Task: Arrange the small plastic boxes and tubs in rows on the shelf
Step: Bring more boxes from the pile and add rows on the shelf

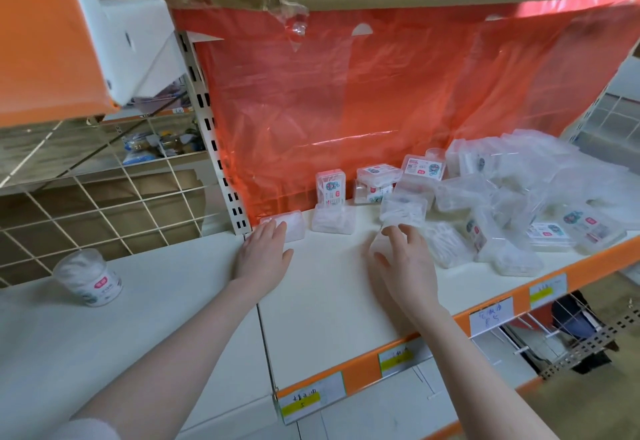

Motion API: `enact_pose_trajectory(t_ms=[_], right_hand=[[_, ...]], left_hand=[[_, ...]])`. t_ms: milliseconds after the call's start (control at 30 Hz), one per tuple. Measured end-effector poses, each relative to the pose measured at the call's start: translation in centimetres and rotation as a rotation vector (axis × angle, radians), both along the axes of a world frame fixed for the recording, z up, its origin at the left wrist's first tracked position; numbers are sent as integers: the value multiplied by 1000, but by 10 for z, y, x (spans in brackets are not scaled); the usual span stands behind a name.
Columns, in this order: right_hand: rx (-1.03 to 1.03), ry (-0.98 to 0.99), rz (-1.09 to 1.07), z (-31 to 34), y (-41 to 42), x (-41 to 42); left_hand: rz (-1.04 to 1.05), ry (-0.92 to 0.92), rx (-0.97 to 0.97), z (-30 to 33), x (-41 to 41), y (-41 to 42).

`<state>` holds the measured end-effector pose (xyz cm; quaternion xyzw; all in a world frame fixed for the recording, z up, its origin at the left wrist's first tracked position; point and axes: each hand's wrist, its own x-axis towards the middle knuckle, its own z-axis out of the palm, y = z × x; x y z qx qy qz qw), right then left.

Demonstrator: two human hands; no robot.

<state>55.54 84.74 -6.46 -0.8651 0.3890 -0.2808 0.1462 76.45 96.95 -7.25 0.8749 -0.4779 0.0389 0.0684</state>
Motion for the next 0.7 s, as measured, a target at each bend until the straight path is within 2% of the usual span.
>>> enact_pose_trajectory(t_ms=[167,333,700], right_hand=[[31,-48,90,-3,9,-11],[66,-49,154,-8,19,-24],[54,-96,-73,-3,30,0]], left_hand=[[6,-55,0,-4,-31,31],[-26,-18,-26,-2,-43,57],[-87,50,18,11,-27,29]])
